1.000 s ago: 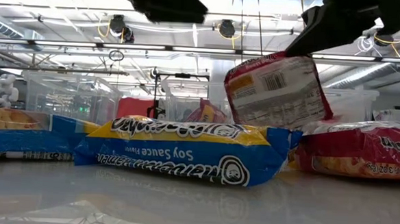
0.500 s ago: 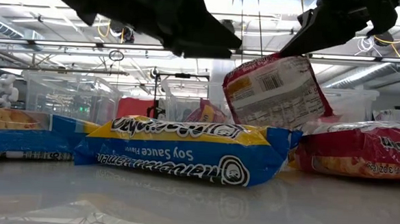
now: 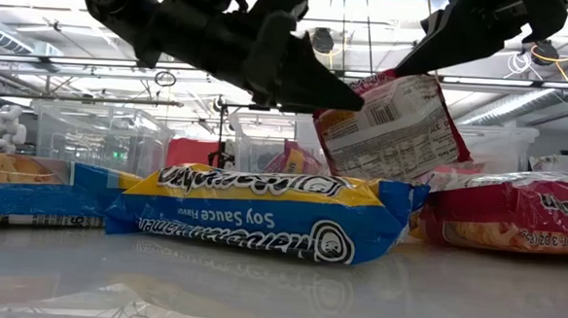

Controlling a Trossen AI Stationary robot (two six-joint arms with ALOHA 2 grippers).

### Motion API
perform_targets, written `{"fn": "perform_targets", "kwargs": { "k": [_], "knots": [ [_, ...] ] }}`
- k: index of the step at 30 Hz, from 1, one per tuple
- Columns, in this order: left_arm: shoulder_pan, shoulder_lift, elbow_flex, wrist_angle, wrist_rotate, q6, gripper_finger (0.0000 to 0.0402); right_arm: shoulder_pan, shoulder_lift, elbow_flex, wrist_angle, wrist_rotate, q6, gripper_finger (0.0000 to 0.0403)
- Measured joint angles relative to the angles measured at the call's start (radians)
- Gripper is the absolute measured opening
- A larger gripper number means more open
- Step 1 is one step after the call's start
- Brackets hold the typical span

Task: Sort Maruchan noodles
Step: Put the top red noodle pack into the middle transparent bin

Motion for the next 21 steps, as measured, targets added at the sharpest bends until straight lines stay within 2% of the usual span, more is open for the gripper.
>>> {"fn": "perform_targets", "kwargs": {
  "k": [5, 21],
  "knots": [
    [0.006, 0.038, 0.018, 0.062, -0.012, 0.016, 0.0339, 0.000, 0.000, 0.000, 0.007, 0.000, 0.002, 0.0000],
    [0.008, 0.041, 0.019, 0.046, -0.051, 0.119, 0.0146, 0.000, 0.000, 0.000, 0.004, 0.000, 0.005, 0.0000]
  ]
}}
